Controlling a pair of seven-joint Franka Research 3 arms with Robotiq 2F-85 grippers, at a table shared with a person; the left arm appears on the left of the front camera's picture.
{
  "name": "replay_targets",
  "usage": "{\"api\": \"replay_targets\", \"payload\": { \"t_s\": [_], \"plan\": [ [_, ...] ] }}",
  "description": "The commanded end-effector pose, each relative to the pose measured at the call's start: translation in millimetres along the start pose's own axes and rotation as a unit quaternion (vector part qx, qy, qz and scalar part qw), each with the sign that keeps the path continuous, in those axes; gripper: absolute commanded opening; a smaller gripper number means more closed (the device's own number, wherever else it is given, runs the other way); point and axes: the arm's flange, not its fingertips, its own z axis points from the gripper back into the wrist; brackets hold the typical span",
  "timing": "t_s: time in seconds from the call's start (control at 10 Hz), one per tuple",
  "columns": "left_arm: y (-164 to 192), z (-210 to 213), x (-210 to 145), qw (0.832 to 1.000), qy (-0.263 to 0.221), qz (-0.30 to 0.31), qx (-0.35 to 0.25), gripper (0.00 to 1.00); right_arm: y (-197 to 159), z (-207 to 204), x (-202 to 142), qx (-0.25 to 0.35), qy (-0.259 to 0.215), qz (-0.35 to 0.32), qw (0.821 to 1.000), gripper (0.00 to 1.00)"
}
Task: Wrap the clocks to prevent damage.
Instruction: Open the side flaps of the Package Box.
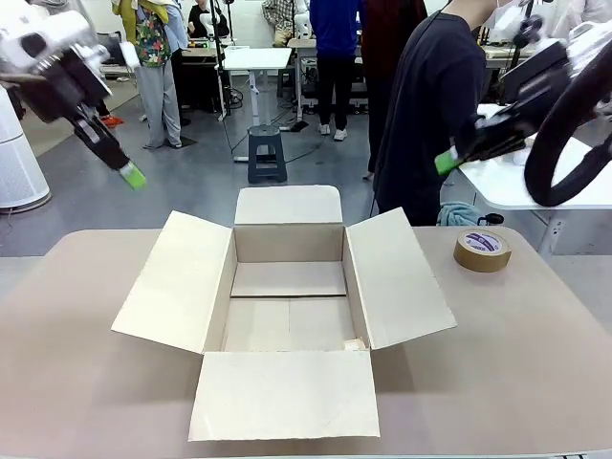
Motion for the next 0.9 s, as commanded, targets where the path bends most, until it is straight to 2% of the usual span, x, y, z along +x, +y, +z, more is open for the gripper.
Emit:
{"api": "replay_targets", "payload": {
  "t_s": [0.0, 0.3, 0.4, 0.5, 0.8],
  "plan": [
    [-11.5, -31.4, 3.8, 0.996, 0.080, 0.001, 0.037, 0.00, 4.0, -24.3, -6.5, -0.057, 0.102, -0.022, 0.993, 0.01],
    [-22.2, -63.0, 12.0, 0.987, 0.126, 0.010, 0.095, 0.00, 7.9, -49.8, -0.4, -0.084, 0.154, -0.040, 0.984, 0.01],
    [-21.2, -62.3, 11.4, 0.987, 0.123, 0.004, 0.104, 0.00, 6.3, -52.4, 3.7, -0.051, 0.155, -0.024, 0.986, 0.01],
    [-23.0, -60.8, 8.3, 0.991, 0.117, -0.002, 0.066, 0.00, 7.1, -53.2, -13.4, -0.100, 0.139, -0.024, 0.985, 0.01],
    [-23.0, -60.8, 8.3, 0.991, 0.117, -0.002, 0.066, 0.00, 7.1, -53.2, -13.4, -0.100, 0.139, -0.024, 0.985, 0.01]
  ]
}}
